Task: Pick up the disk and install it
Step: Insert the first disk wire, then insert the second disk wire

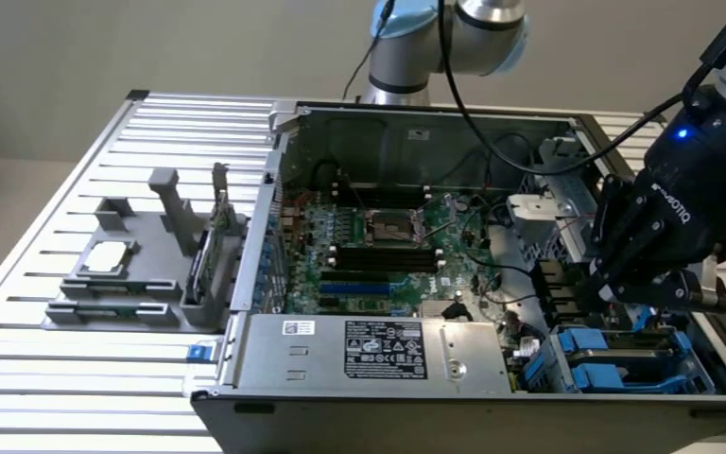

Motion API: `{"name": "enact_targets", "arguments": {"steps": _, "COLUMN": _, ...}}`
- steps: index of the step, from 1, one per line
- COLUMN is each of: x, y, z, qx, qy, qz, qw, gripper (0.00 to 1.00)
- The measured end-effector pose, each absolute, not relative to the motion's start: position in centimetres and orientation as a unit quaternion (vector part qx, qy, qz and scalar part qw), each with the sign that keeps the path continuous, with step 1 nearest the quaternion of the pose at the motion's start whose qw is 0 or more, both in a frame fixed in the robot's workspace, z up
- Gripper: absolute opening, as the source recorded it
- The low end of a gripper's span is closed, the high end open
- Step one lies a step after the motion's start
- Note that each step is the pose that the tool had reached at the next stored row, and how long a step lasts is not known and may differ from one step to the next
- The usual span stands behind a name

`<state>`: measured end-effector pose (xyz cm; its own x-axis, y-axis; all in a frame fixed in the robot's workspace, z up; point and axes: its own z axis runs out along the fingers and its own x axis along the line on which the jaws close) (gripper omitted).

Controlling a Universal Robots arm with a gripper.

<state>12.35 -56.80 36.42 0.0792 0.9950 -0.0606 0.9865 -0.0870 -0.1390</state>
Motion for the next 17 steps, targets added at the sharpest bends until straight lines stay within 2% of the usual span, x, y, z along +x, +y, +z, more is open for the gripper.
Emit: {"name": "enact_targets", "arguments": {"steps": 17, "x": 12.44, "y": -56.66, "z": 36.42, "qx": -0.734, "qy": -0.675, "qz": 0.069, "qw": 0.031, "gripper": 0.11}}
